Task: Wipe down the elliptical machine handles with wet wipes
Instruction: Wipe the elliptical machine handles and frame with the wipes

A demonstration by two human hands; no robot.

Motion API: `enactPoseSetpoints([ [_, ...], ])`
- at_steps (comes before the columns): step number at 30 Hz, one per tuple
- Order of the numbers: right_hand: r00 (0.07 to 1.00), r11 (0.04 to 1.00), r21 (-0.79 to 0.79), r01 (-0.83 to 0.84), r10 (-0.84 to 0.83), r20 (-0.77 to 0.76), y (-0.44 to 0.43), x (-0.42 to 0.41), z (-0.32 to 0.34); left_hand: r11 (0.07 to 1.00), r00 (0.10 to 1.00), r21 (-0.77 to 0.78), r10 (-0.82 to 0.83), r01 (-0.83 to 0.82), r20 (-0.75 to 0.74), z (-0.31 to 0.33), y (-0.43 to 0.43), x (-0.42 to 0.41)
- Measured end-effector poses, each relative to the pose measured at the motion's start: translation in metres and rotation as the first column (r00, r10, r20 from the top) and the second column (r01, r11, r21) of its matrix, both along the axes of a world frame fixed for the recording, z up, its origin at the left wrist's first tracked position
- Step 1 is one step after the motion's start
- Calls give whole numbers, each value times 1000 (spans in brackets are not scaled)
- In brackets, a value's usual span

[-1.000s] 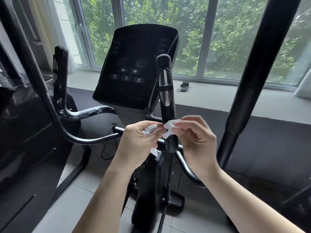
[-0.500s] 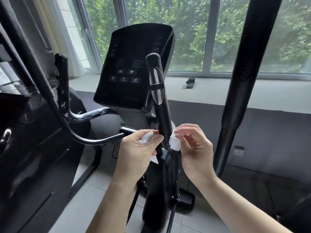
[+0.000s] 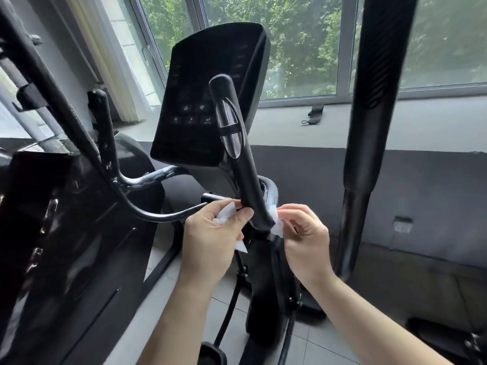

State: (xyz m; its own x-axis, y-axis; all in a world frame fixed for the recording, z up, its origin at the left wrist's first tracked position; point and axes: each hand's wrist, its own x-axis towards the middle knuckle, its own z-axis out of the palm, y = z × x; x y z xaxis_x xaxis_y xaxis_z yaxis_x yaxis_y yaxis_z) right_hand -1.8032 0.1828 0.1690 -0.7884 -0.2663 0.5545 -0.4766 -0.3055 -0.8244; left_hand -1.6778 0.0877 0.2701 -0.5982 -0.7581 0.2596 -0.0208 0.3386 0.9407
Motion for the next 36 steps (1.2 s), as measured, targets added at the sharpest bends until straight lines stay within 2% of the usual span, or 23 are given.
enactPoseSetpoints([
  [2, 995, 999, 33, 26, -29, 93, -2, -2, -2, 1000, 1000, 3, 20, -20, 19, 1, 1, -1],
  [4, 992, 1000, -10, 27, -25, 125, -1, 4, 8, 999, 999, -10, 34, -34, 33, 3, 2, -1],
  [7, 997, 990, -117, -77, 80, 21, 5, 19, 28, 998, 997, -29, 58, -57, 45, 4, 4, -2],
  [11, 994, 996, -40, -85, 82, -72, 9, 16, 17, 996, 994, -33, 82, -80, 75, 9, 12, -1],
  [13, 996, 996, 14, -88, 88, 12, 15, 7, 4, 995, 992, -14, 99, -98, 78, 9, 17, 4],
  [15, 979, 989, 63, -131, 119, 168, 23, 5, 1, 992, 988, -19, 123, -122, 97, 5, 25, 11],
  [17, 948, 981, 59, -184, 161, 273, 34, 11, 11, 993, 984, -26, 116, -113, 138, -1, 35, 21],
  [20, 912, 956, -41, -291, 290, 292, 48, 26, 37, 1000, 986, -2, 20, -20, 165, -6, 54, 32],
  [22, 867, 917, -93, -388, 398, 299, 52, 32, 53, 999, 994, 33, -37, 34, 102, -7, 64, 37],
  [25, 817, 872, -103, -478, 485, 312, 54, 38, 70, 999, 1000, 32, -4, 4, 6, -4, 64, 41],
  [30, 856, 873, 28, -487, 470, 217, 52, 45, 82, 996, 999, -79, -28, 31, 39, -5, 47, 41],
  [34, 929, 939, 61, -339, 324, 178, 40, 47, 90, 994, 999, -100, -37, 35, -22, -1, 31, 30],
  [36, 957, 973, 35, -227, 217, 191, 36, 45, 98, 995, 994, -91, 28, -38, -101, 6, 17, 20],
])
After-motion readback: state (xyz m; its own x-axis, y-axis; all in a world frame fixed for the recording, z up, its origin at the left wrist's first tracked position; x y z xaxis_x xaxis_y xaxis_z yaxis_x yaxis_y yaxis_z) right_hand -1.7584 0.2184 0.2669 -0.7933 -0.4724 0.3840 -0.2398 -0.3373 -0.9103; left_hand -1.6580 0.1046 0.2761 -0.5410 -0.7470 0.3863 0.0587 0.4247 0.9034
